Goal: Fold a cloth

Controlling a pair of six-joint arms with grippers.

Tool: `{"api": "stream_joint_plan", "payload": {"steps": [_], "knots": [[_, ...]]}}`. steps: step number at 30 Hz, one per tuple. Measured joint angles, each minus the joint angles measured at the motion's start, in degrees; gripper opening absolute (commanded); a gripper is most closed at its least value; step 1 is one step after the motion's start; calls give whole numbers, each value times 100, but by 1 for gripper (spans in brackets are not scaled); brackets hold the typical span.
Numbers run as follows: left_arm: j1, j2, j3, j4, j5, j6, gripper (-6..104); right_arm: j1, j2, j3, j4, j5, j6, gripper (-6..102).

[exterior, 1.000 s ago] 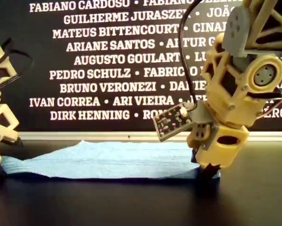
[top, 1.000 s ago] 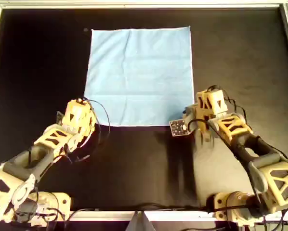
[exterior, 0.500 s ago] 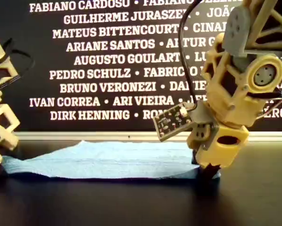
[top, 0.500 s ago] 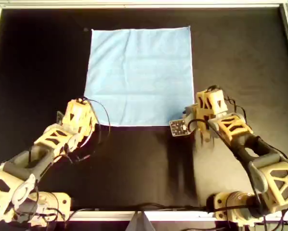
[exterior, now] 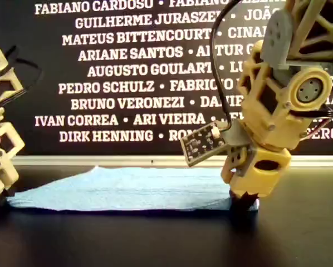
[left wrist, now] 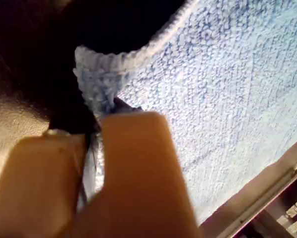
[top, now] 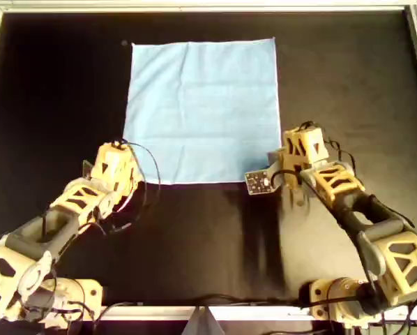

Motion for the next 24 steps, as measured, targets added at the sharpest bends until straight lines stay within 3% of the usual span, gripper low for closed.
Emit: {"api": "stream_joint_plan", "payload": {"steps": [14,24], "knots": [[-9,483,439,44,-9,44,-1,0,79,167,0,-9,0,0],[-35,2347,1512,176,35,44,-1,70,2021,1626,0,-26,26,0]]}}
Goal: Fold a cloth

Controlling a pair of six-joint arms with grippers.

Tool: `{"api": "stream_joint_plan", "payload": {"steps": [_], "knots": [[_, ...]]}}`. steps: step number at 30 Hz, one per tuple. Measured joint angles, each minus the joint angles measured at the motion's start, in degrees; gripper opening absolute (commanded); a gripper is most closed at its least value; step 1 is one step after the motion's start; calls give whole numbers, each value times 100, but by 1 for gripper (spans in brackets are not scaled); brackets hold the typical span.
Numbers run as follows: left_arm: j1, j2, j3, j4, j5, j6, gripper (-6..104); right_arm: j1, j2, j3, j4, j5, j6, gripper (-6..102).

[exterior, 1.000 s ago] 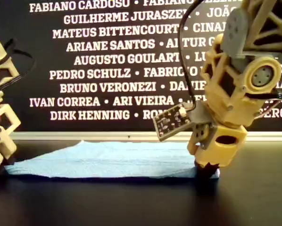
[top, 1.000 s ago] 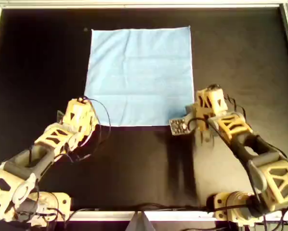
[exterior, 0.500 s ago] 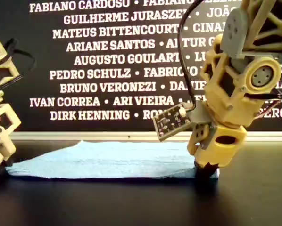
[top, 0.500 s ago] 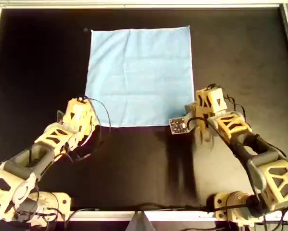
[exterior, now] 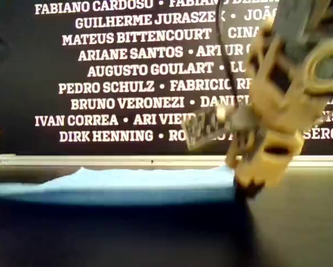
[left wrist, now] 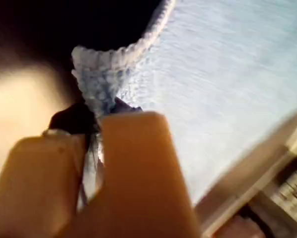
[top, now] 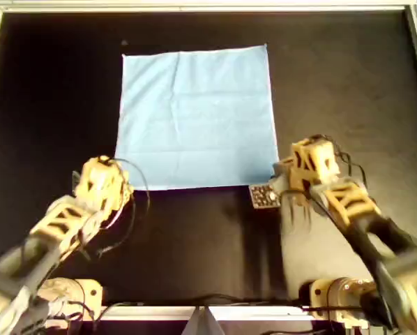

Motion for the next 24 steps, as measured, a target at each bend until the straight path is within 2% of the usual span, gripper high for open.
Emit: {"api": "stream_joint_plan", "payload": {"steps": [10,12,18,20,24], "knots": [[-18,1705,809,0,0,44,-1,9,1731,1081,-9,-18,-35,0],[-18,1714,809,0,0,141,-1,9,1731,1081,-9,9,-26,0],[-18,1591,756,-158,0,659,-1,0,1731,1072,-598,79,-88,0],[-18,1327,554,-404,-26,747,-1,-18,1617,1072,-984,88,-88,0],[-18,299,-158,-1020,-35,782,-1,-26,835,598,-1617,88,-97,0]]}}
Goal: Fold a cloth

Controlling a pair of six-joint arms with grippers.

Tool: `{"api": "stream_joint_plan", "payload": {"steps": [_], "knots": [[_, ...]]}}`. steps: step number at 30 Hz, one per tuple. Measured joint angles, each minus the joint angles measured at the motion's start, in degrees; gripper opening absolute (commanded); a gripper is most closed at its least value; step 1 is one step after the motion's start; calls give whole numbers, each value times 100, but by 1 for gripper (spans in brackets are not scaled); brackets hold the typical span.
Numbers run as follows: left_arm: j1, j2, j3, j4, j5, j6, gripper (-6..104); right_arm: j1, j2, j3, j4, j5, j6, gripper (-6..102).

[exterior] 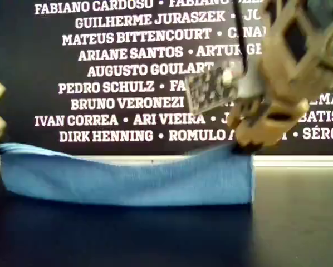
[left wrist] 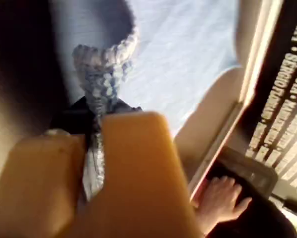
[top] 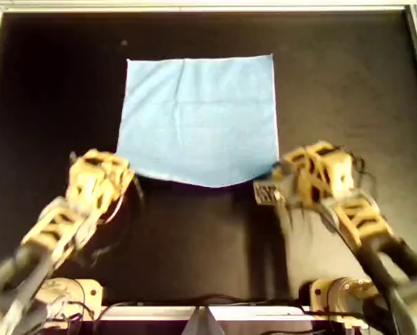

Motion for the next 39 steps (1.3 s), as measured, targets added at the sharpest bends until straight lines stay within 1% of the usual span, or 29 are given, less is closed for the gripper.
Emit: {"api": "stream_joint_plan", "payload": {"steps": [2,7,10,15,18,23,29,35,39], "knots": [[0,-668,-439,-176,0,18,-1,0,-519,-519,-202,0,0,0],[9,-2083,-1705,-264,-9,18,-1,-9,-2101,-1916,-299,0,0,0],[211,-2602,-2399,-264,-9,18,-1,-18,-2830,-2821,-299,0,0,0],[738,-3516,-3516,-264,-9,18,-1,-167,-3797,-4263,-299,0,0,0],[879,-4017,-4140,-264,-9,18,-1,-369,-4342,-5036,-299,0,0,0],[896,-5054,-5194,-290,44,18,-1,-624,-5212,-6117,-299,-26,0,0],[896,-6187,-6425,-290,62,18,-1,-598,-6064,-7321,-299,-62,0,0],[905,-6908,-7462,-290,-9,18,-1,-633,-6688,-8174,-299,-62,0,0],[932,-7330,-8086,-290,-9,18,-1,-642,-7093,-8596,-299,-53,0,0]]}}
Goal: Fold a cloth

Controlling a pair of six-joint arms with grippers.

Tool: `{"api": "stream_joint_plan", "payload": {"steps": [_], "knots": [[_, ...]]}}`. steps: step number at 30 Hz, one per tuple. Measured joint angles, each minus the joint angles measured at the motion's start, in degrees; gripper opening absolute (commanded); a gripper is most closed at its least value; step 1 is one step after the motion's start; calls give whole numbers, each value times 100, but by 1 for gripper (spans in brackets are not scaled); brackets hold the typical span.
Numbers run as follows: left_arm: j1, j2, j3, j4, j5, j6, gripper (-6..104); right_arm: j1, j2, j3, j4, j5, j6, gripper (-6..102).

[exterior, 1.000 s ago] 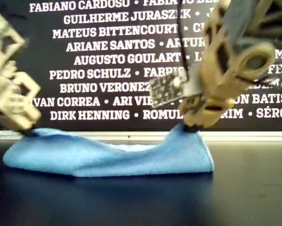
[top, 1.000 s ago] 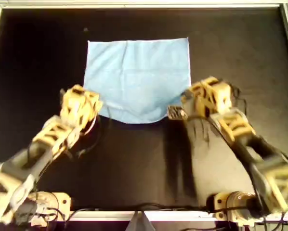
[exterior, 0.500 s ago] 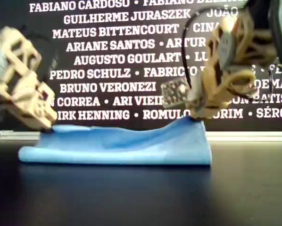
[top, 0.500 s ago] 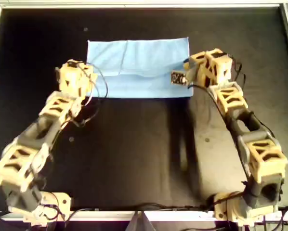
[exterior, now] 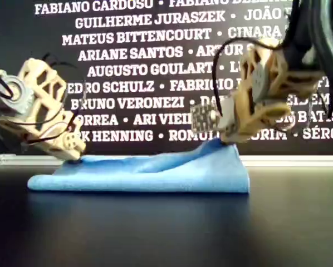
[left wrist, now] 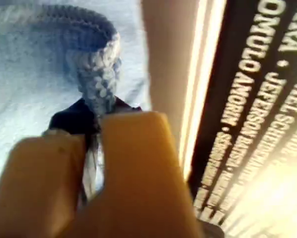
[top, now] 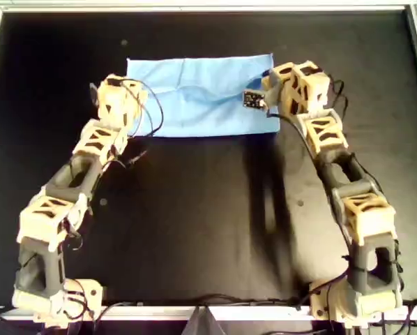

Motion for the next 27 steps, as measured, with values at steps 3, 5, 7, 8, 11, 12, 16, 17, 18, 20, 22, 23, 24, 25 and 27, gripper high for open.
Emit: {"api": "stream_joint_plan", "payload": {"steps": [3,5,7,8,11,12,16,17,18,20,22,23,24,25,27], "knots": [[26,-308,-396,0,0,0,-1,-9,-290,-369,0,9,0,1],[35,-483,-606,0,0,0,-1,-26,-483,-633,0,9,0,1],[44,-633,-721,0,0,0,-1,-62,-668,-861,0,9,0,1],[44,-686,-756,0,0,0,1,-70,-765,-984,0,9,0,2],[44,-765,-756,0,18,0,12,-88,-993,-1301,0,9,0,9],[44,-765,-756,0,18,0,17,-88,-1072,-1415,0,9,0,13],[44,-765,-765,0,0,0,37,-97,-1318,-1802,0,9,0,31],[44,-765,-765,0,-18,0,41,-114,-1354,-1854,0,9,0,34],[44,-765,-765,0,-18,0,44,-123,-1380,-1881,0,9,0,37],[44,-765,-765,0,-18,0,49,-132,-1406,-1942,0,9,0,43],[44,-765,-791,0,-18,0,51,-132,-1406,-1951,0,9,0,46],[44,-765,-844,0,-18,0,52,-132,-1406,-1951,0,9,0,48],[44,-773,-896,0,-18,0,52,-132,-1406,-1951,0,9,0,49],[44,-773,-940,0,-18,0,52,-132,-1406,-1951,0,9,0,50],[44,-765,-1020,0,-18,0,52,-132,-1406,-1951,0,9,0,51]]}}
